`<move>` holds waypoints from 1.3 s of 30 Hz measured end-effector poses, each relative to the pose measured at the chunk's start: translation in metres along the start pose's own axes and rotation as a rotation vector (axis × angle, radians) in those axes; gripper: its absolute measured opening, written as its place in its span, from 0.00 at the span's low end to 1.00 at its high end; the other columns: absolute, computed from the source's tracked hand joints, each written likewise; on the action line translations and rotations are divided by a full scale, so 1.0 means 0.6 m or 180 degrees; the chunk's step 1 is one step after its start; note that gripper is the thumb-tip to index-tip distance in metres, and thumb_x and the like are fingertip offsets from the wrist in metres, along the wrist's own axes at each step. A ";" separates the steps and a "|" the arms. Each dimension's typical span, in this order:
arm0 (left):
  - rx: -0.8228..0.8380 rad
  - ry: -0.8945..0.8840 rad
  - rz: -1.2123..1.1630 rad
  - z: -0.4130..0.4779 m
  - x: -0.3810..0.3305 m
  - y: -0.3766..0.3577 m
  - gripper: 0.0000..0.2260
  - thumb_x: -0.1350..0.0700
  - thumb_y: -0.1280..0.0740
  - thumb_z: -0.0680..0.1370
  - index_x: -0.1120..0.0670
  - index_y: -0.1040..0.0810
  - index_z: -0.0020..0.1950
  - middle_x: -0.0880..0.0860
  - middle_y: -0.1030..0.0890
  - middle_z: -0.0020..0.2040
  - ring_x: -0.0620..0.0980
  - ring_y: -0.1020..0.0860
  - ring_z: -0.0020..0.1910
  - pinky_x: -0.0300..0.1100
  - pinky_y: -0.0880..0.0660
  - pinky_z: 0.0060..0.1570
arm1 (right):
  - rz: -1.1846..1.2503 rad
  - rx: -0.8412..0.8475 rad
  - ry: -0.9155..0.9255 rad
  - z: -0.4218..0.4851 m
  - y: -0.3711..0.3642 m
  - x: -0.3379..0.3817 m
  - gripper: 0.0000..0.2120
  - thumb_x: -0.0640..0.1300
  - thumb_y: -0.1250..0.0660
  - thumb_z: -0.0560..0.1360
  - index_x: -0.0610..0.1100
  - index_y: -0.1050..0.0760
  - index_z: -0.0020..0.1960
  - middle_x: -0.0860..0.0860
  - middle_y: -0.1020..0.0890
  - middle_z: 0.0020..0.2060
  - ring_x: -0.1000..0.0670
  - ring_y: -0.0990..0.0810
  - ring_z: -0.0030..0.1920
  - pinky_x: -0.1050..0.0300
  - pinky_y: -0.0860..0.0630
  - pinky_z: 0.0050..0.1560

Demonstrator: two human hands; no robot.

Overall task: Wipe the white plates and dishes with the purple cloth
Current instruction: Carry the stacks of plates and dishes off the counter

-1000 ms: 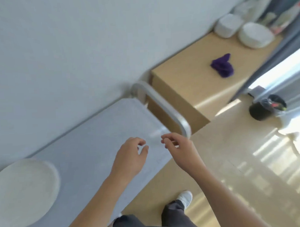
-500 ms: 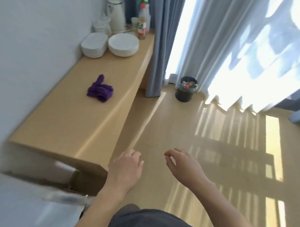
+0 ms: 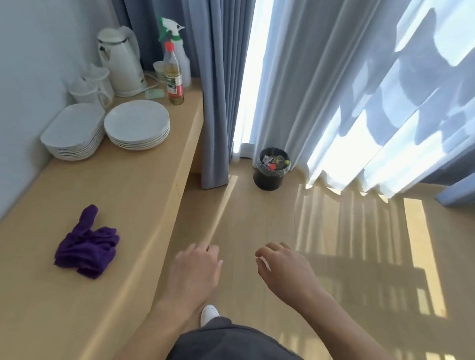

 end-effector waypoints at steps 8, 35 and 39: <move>-0.0219 0.0728 -0.0147 0.239 0.092 0.085 0.14 0.47 0.44 0.83 0.49 0.24 0.61 0.46 0.23 0.57 0.48 0.23 0.54 0.42 0.27 0.45 | 0.0116 -0.0108 0.0556 0.281 0.096 0.001 0.14 0.51 0.45 0.84 0.51 0.23 0.62 0.55 0.20 0.56 0.50 0.23 0.57 0.53 0.22 0.48; -0.1078 0.4584 -0.0802 0.555 0.418 0.078 0.30 0.42 0.32 0.76 0.67 0.27 0.63 0.62 0.22 0.51 0.61 0.22 0.47 0.50 0.24 0.39 | -0.0008 0.0671 0.2539 1.025 0.158 0.317 0.29 0.52 0.41 0.82 0.43 0.44 0.78 0.43 0.35 0.73 0.36 0.31 0.68 0.45 0.35 0.67; -0.0899 0.4819 -0.1004 0.561 0.436 0.053 0.36 0.41 0.30 0.75 0.67 0.32 0.70 0.61 0.21 0.52 0.59 0.21 0.49 0.49 0.24 0.40 | -0.0043 0.1065 0.2163 1.073 0.134 0.339 0.35 0.55 0.40 0.82 0.44 0.54 0.81 0.39 0.38 0.74 0.34 0.31 0.68 0.43 0.34 0.67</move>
Point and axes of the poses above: each hand's wrist, its own z-axis towards the middle knuckle, its own y-axis out of the back of the hand, x = y × z, the point moved 3 cm from there along z, towards the middle knuckle
